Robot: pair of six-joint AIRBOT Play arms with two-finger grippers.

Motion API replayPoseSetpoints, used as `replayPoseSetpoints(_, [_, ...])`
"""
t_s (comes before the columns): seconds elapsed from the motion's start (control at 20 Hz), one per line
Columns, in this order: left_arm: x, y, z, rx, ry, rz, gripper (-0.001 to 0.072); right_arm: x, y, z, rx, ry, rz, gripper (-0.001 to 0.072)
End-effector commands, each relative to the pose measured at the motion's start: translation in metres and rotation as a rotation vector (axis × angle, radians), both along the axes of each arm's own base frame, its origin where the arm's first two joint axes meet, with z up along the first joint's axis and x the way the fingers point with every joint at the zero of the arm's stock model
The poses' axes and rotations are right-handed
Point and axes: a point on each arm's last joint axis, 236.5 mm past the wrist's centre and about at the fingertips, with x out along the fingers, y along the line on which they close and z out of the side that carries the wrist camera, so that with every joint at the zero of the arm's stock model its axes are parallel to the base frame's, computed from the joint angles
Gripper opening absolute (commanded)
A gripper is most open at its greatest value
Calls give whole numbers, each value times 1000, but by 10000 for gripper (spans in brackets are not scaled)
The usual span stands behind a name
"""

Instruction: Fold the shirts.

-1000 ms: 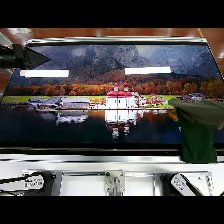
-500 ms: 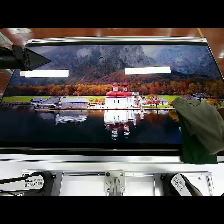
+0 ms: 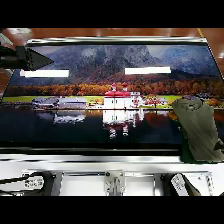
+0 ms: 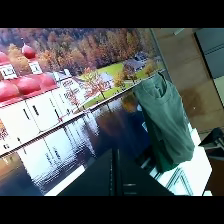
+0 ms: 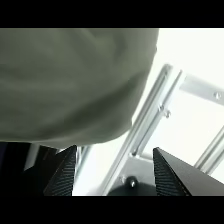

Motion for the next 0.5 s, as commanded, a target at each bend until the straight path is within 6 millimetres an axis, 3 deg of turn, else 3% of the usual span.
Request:
replayPoseSetpoints(0.0, [6,11,-25,121,19,36,35,47,-35,61,-177,-184,146,591])
replayPoseSetpoints(0.05, [10,21,-47,227,50,70,33,78,-38,90,-241,-291,265,591])
replayPoseSetpoints(0.15, [8,62,-111,606,185,179,33,141,-11,136,-307,-474,508,592])
replayPoseSetpoints(0.2, [2,82,-133,810,243,233,34,161,13,141,-295,-516,596,592])
replayPoseSetpoints(0.25, [-3,81,-142,915,258,239,37,176,39,138,-263,-526,675,594])
replayPoseSetpoints(0.3, [-7,59,-145,936,239,177,89,187,68,129,-208,-514,759,603])
replayPoseSetpoints(0.35, [-11,33,-146,916,222,126,331,195,92,116,-144,-487,799,683])
replayPoseSetpoints(0.4, [-14,7,-146,886,210,93,579,200,110,100,-80,-451,810,683])
replayPoseSetpoints(0.45, [-16,-9,-149,887,182,56,596,200,127,83,-7,-398,828,683])
